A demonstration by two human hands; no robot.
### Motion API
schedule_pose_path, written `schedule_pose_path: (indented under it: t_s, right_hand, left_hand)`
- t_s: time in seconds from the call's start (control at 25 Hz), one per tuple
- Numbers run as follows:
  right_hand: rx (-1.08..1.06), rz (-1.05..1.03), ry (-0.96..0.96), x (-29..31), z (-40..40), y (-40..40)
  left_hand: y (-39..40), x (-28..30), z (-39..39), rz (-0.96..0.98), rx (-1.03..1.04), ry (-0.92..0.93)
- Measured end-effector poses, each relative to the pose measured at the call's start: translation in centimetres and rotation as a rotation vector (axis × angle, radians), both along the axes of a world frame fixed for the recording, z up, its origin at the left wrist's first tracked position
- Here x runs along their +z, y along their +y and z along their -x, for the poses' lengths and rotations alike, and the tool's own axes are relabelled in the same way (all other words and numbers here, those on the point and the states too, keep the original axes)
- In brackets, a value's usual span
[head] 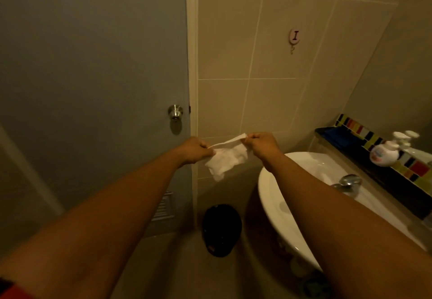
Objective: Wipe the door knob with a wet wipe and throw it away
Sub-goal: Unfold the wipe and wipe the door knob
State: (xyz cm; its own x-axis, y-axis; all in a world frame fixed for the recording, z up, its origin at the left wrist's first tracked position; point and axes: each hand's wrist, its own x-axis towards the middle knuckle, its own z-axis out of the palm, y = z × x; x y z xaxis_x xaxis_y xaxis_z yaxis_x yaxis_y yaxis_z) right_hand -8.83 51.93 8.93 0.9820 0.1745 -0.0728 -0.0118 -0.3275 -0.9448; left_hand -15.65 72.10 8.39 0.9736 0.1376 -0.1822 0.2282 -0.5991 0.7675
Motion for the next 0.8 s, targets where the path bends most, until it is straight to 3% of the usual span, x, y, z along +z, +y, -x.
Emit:
schedule_pose_path:
  t_s: [0.24,0.44,0.6,0.8]
  right_hand:
    - [0.059,0.048,0.025,-1.2,-4.6,7.3]
    - [0.136,-0.082,0.209,-0.2,-10.3,14.9]
    - [0.230,-0.206,0.310,-0.2,-14.8,19.1]
    - [0.241,-0.126,0.263,-2.7,-19.6,23.0]
  left_hand:
    - [6.8,0.0,-1.7,0.035,0.255,0.020]
    - [12.7,1.1,-6.5,0.266,0.469,-0.046]
    - [16.4,1.2,-11.1,0.271,0.547,-0.109]
    - [18.7,-1.8,-15.7,0.256,0.634,-0.145]
